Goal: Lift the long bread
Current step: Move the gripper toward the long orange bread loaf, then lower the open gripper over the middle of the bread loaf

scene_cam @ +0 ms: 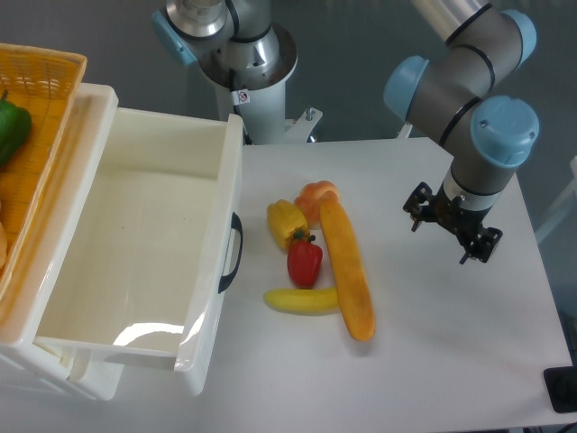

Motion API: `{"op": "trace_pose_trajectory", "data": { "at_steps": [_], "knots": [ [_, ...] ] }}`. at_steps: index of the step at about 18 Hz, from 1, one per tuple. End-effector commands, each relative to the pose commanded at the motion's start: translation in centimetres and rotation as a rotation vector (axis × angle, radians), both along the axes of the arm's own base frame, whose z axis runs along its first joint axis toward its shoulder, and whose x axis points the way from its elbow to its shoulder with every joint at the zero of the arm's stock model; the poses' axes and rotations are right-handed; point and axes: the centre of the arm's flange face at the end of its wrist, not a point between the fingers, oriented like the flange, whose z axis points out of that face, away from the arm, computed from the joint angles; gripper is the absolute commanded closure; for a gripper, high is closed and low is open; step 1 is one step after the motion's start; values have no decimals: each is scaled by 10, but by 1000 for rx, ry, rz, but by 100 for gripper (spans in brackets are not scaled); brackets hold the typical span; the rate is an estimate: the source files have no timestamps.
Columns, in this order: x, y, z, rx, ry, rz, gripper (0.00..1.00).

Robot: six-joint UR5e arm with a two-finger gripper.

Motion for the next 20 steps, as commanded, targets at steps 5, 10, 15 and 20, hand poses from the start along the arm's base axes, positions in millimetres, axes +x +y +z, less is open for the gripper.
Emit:
{"op": "trace_pose_trajectory", "data": {
  "at_steps": [5,10,15,20],
  "knots": [
    [3,-2,-6,-7,-14,3,0],
    [17,-21,-33,-8,-60,69,0],
    [28,-23,-40,-21,-86,99,0],
    [40,-7,-45,-30,-94,312,0]
  ]
}}
